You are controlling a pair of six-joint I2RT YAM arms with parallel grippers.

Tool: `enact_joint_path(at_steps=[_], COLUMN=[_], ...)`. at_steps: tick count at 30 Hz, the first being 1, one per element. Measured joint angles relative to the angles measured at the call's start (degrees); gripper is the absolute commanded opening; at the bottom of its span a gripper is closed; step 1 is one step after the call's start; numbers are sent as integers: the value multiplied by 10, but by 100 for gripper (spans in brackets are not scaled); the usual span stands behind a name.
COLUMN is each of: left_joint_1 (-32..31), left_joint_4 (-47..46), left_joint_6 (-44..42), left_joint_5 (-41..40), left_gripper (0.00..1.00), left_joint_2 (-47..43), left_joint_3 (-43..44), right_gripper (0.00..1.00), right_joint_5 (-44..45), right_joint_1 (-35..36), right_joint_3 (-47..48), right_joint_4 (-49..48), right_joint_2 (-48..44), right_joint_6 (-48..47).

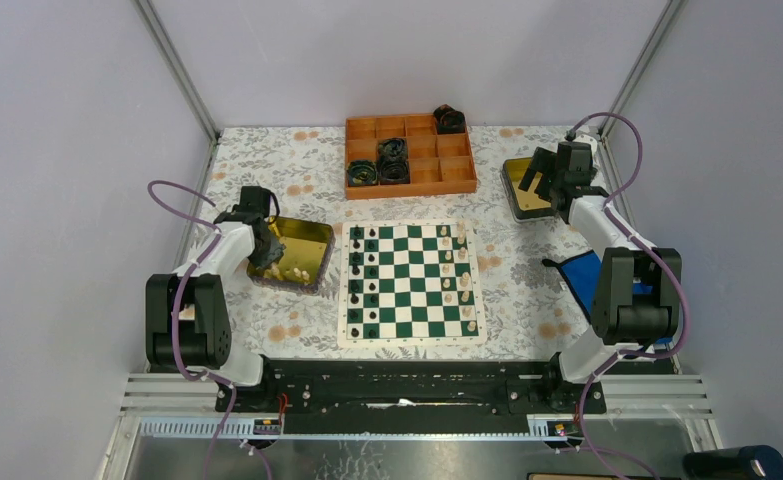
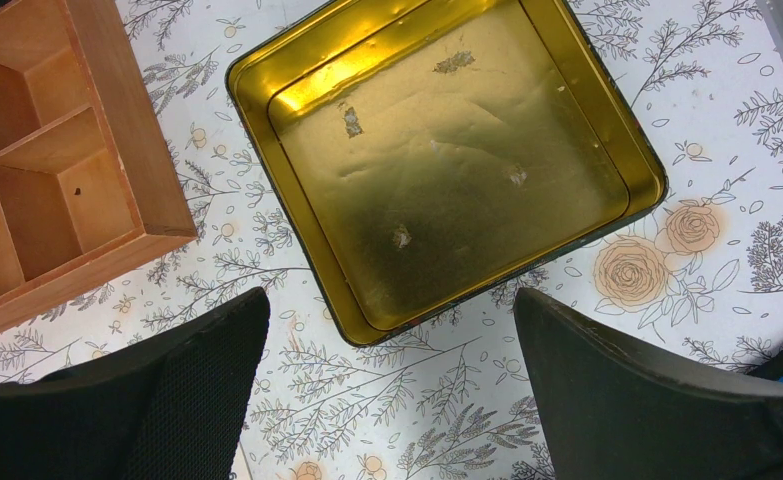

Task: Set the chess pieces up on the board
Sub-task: Pick up the chess piece from the storage box.

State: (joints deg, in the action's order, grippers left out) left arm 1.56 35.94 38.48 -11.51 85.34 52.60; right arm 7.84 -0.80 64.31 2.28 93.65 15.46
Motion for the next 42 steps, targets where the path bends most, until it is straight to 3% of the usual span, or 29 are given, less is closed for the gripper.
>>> enact_joint_path(at_steps=[32,36,42], left_joint_1=[-3,-39,-195], left_joint_4=[27,30,17], left_joint_6=[-23,-37,-66], left_joint_5=[27,40,50], left_gripper=[0,0,0], left_joint_2=[-59,-68,-71], left_joint_3=[38,79,153], right_gripper=[100,100,100], right_joint_5=[0,0,0], right_joint_1=[0,0,0], right_joint_3=[0,0,0], right_joint_4=[0,0,0], right_joint_2=[-3,-3,-5], right_joint_6=[0,0,0])
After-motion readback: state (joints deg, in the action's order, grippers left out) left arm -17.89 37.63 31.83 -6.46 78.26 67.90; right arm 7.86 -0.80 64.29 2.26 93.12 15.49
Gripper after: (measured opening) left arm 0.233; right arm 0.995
